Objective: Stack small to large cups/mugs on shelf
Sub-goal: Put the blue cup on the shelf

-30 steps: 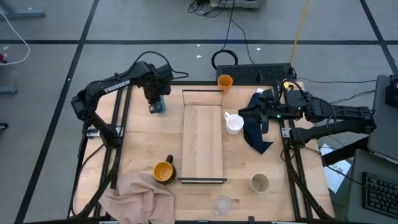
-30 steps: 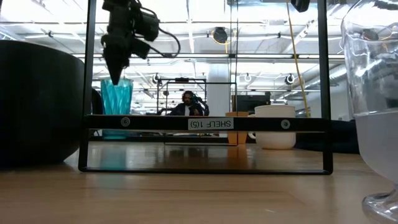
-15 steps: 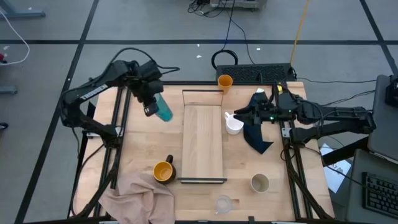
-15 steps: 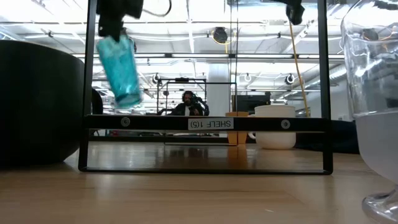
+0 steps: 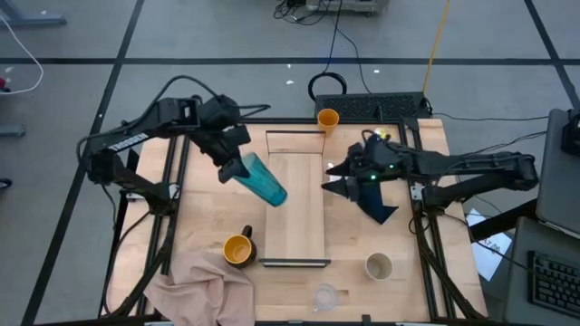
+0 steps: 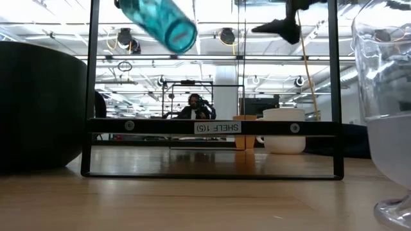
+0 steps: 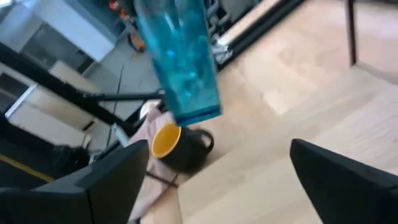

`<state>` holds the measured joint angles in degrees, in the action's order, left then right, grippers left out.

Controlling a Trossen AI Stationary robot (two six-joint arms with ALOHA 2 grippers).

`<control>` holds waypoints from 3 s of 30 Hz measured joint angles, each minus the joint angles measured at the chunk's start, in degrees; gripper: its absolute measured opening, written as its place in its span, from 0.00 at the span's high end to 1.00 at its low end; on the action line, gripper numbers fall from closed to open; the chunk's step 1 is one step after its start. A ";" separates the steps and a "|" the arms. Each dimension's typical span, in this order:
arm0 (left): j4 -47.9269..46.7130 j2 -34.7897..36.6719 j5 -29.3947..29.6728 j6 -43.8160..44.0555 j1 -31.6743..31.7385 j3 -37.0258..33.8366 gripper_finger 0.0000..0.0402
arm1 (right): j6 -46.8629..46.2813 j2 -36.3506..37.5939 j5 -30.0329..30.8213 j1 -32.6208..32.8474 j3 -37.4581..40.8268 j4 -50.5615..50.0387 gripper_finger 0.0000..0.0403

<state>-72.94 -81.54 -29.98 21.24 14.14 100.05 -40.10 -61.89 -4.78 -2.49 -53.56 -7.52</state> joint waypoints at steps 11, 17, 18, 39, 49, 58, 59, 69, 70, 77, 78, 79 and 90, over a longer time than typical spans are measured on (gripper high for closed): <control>9.15 0.06 -6.55 10.86 -5.48 0.00 0.99 | -4.81 -6.53 -13.56 0.76 0.00 14.68 0.01; 15.31 -0.99 -12.05 16.95 -6.60 -0.04 0.97 | -7.55 -7.57 -20.83 0.71 0.00 20.62 0.01; 16.40 -1.41 -12.22 17.43 -6.93 0.03 0.97 | -7.68 -7.75 -21.76 0.71 0.00 21.13 0.01; 27.19 -7.70 -15.13 21.24 -10.12 -0.06 0.98 | -18.41 -16.04 -35.01 3.58 0.00 36.16 0.01; 32.60 -7.54 -15.05 22.51 -10.05 -0.04 0.99 | -21.56 -17.60 -37.48 4.49 0.00 40.93 0.01; 33.14 -7.52 -14.83 22.47 -10.06 -0.04 0.98 | -23.83 -17.62 -38.23 5.56 0.00 43.88 0.02; 33.13 -7.52 -14.74 22.39 -9.98 -0.04 0.98 | -23.87 -17.62 -38.11 5.72 0.00 44.03 0.03; 33.54 -8.29 -14.70 22.70 -9.67 0.02 0.94 | -25.26 -17.64 -37.49 7.18 0.00 44.54 0.06; 33.98 -8.49 -14.93 22.73 -9.68 0.02 0.95 | -25.26 -17.64 -37.32 7.18 0.00 44.50 0.06; 37.09 -9.05 -15.57 23.42 -9.78 0.02 0.96 | -25.18 -17.56 -37.03 7.11 0.04 44.59 0.06; 37.14 -9.05 -15.34 23.42 -9.76 0.02 0.95 | -25.19 -17.55 -37.01 7.11 0.04 44.60 0.06; 37.14 -9.05 -15.10 23.45 -9.75 0.02 0.95 | -25.21 -17.56 -37.01 7.11 0.04 44.56 0.06; 37.28 -9.05 -13.67 22.56 -9.74 0.02 0.95 | -24.95 -17.58 -34.38 7.12 0.04 44.09 0.06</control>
<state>-35.66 -90.59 -43.65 43.81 4.41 100.07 -65.05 -79.46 -39.16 4.63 -53.52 36.57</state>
